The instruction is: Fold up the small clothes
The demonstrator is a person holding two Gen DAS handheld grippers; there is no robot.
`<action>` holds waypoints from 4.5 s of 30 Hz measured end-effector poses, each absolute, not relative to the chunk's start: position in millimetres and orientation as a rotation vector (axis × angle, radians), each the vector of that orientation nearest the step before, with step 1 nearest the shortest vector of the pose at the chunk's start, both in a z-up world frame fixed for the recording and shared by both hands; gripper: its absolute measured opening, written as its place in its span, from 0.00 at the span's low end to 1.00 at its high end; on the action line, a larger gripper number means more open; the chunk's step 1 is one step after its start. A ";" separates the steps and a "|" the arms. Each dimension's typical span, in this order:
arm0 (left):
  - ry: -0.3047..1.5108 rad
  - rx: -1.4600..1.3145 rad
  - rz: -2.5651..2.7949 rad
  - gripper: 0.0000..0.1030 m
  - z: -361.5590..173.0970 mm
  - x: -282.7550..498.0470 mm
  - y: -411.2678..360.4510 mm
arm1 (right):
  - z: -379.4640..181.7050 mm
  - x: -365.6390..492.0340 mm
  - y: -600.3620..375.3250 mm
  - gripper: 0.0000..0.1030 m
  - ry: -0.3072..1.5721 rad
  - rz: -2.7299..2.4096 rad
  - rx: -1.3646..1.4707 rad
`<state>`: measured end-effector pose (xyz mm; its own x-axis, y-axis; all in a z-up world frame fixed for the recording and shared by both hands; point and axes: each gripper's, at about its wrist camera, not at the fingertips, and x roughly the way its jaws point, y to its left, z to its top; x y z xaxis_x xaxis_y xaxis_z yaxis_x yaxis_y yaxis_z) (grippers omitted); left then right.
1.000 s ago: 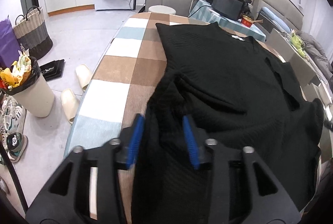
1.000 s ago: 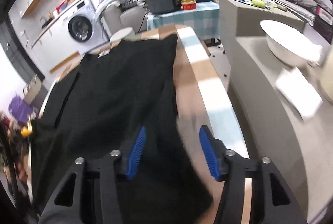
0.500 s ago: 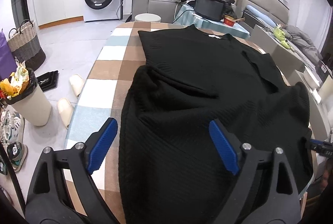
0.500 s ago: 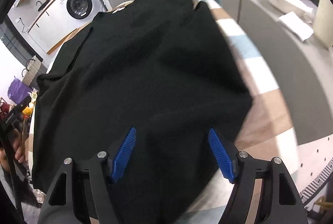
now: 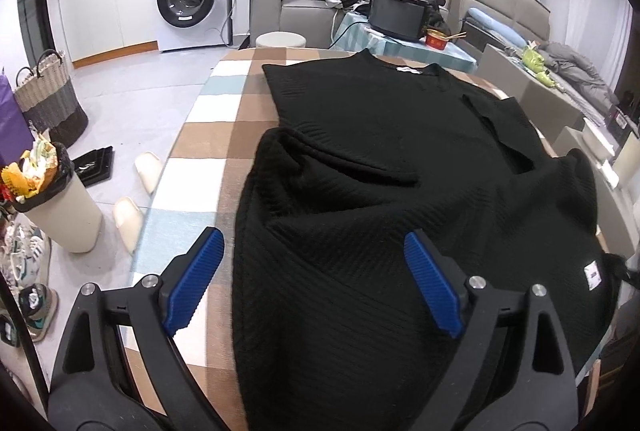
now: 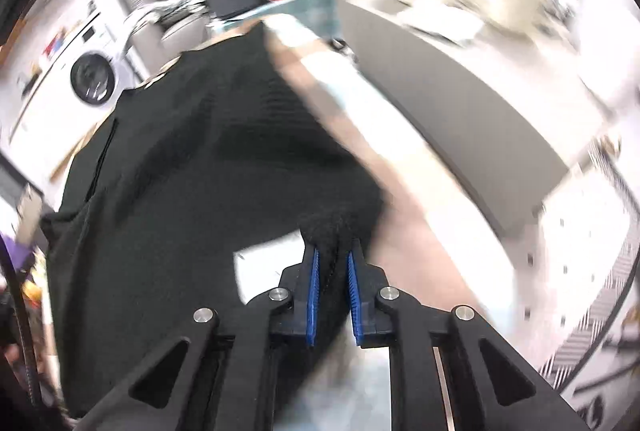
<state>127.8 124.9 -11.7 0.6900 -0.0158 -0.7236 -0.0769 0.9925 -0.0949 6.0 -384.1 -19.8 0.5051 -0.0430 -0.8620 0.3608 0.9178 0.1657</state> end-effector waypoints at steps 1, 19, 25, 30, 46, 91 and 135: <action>0.811 -0.123 0.038 0.88 -12.0 128.2 126.7 | -22.2 -5.2 -393.6 0.13 1.050 -0.259 0.359; 0.908 -0.183 0.194 0.88 -42.0 117.5 150.4 | -8.1 84.4 -393.3 0.54 0.994 -0.011 0.131; 0.955 -0.215 0.222 0.88 -54.8 119.6 160.2 | -25.0 126.5 -388.0 0.54 1.032 0.096 0.109; 0.974 -0.194 0.209 0.88 -60.0 132.0 156.3 | -39.4 153.4 -383.4 0.54 1.064 0.131 0.072; 1.002 -0.172 0.151 0.82 -67.2 149.8 144.9 | -31.4 118.0 -409.0 0.04 1.109 0.175 0.279; 0.847 -0.219 0.115 0.07 -40.7 194.8 165.1 | -26.9 186.4 -403.6 0.07 0.904 0.062 0.370; 0.919 -0.224 0.097 0.63 -53.3 158.5 161.5 | -36.0 180.6 -405.9 0.50 1.021 0.190 0.175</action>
